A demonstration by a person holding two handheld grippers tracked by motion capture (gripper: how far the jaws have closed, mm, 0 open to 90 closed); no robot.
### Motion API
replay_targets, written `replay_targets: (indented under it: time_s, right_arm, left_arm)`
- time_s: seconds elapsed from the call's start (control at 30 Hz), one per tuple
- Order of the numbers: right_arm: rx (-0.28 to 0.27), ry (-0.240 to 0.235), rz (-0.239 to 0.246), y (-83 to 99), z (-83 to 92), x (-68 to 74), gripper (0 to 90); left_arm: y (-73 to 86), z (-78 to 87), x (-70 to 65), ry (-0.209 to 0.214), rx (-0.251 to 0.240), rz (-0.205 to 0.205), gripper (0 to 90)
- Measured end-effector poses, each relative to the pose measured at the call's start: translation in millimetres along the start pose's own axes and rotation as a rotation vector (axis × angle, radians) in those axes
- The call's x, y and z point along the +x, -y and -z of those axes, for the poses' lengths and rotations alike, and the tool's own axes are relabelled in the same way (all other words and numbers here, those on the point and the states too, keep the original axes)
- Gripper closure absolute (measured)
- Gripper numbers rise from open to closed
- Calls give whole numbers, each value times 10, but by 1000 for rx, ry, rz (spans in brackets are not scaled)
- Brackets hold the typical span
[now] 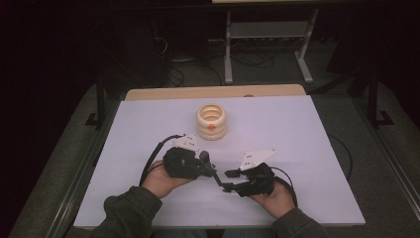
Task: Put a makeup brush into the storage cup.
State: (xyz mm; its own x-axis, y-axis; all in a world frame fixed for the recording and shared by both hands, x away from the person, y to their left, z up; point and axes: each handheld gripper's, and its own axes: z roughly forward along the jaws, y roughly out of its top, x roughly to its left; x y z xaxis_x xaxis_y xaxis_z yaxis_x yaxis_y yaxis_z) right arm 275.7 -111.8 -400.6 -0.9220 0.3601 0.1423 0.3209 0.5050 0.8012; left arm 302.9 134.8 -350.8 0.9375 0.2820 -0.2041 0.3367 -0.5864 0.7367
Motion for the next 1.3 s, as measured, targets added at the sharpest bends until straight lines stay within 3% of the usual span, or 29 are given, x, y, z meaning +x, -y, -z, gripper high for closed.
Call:
replay_targets:
  time_s: [0.37, 0.73, 1.3]
  right_arm:
    - [-16, 34, -51, 93, 166, -127, 437]
    - [-33, 79, -57, 127, 299, -173, 395]
    - [-35, 97, -78, 177, 412, -254, 349]
  left_arm:
    - [-56, -26, 79, -27, 22, 5, 783]
    - [-88, 8, 141, -39, 20, 13, 783]
    - [-161, 65, 175, -46, 22, 6, 783]
